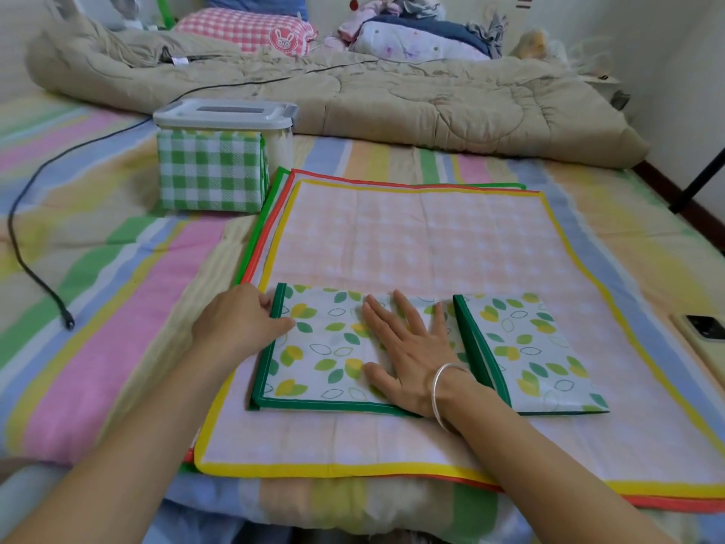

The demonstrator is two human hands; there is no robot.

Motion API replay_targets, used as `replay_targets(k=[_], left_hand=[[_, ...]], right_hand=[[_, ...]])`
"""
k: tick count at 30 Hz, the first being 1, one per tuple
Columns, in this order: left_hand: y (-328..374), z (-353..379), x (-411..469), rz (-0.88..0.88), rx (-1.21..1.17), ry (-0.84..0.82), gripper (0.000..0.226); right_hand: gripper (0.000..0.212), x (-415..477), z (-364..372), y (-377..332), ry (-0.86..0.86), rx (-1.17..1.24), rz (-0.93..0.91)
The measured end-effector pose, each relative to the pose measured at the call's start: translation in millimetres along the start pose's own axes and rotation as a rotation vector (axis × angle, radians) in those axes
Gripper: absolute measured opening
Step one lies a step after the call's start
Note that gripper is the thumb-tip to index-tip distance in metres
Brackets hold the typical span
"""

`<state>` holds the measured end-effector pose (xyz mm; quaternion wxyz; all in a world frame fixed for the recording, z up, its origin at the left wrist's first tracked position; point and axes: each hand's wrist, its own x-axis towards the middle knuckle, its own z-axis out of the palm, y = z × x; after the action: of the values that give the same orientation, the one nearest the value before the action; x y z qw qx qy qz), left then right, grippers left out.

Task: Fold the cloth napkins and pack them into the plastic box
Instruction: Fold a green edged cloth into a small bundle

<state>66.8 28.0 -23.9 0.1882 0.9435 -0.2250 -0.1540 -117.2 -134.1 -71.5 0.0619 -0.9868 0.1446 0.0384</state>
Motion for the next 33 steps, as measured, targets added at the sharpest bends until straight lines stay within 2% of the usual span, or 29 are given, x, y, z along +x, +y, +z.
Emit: replay_targets(k=[4, 6, 9, 11, 14, 16, 19, 21, 29, 33], left_hand=[[1.4, -13.0, 5.2, 0.009, -0.124, -0.106, 0.048], [3.8, -16.3, 0.0, 0.045, -0.154, -0.187, 0.047], [4.0, -14.8, -11.9, 0.081, -0.182, -0.381, 0.03], [0.9, -11.7, -16.5, 0.113, -0.213, -0.384, 0.016], [-1.8, -8.0, -17.9, 0.162, -0.256, -0.313, 0.023], [-0.7, -8.1, -19.5, 0.158, -0.259, -0.306, 0.022], [-2.6, -8.3, -17.9, 0.119, -0.307, -0.322, 0.013], [-4.9, -8.3, -15.4, 0.089, -0.35, -0.347, 0.012], [3.9, -12.9, -24.0, 0.008, -0.616, -0.48, 0.014], [20.3, -17.0, -30.1, 0.069, -0.669, -0.491, 0.013]], right_hand=[[0.085, 0.7, 1.8, 0.9, 0.018, 0.038, -0.001], [0.085, 0.6, 1.2, 0.5, 0.036, 0.073, -0.001], [0.083, -0.2, -1.5, -1.1, 0.058, 0.113, -0.001], [0.081, -1.1, -3.9, -2.8, 0.094, 0.076, -0.001], [0.081, -1.7, -7.9, -6.4, 0.166, -0.058, -0.051], [0.091, -0.6, -11.7, -7.5, 0.091, -0.009, -0.059], [0.103, 1.6, -19.1, -5.4, -0.158, 0.166, -0.024], [0.109, 3.6, -22.7, -4.1, -0.231, 0.163, -0.03], [0.123, 7.1, -31.6, -6.3, -0.288, 0.088, -0.024], [0.128, 12.7, -38.8, -9.9, -0.332, 0.052, 0.003]])
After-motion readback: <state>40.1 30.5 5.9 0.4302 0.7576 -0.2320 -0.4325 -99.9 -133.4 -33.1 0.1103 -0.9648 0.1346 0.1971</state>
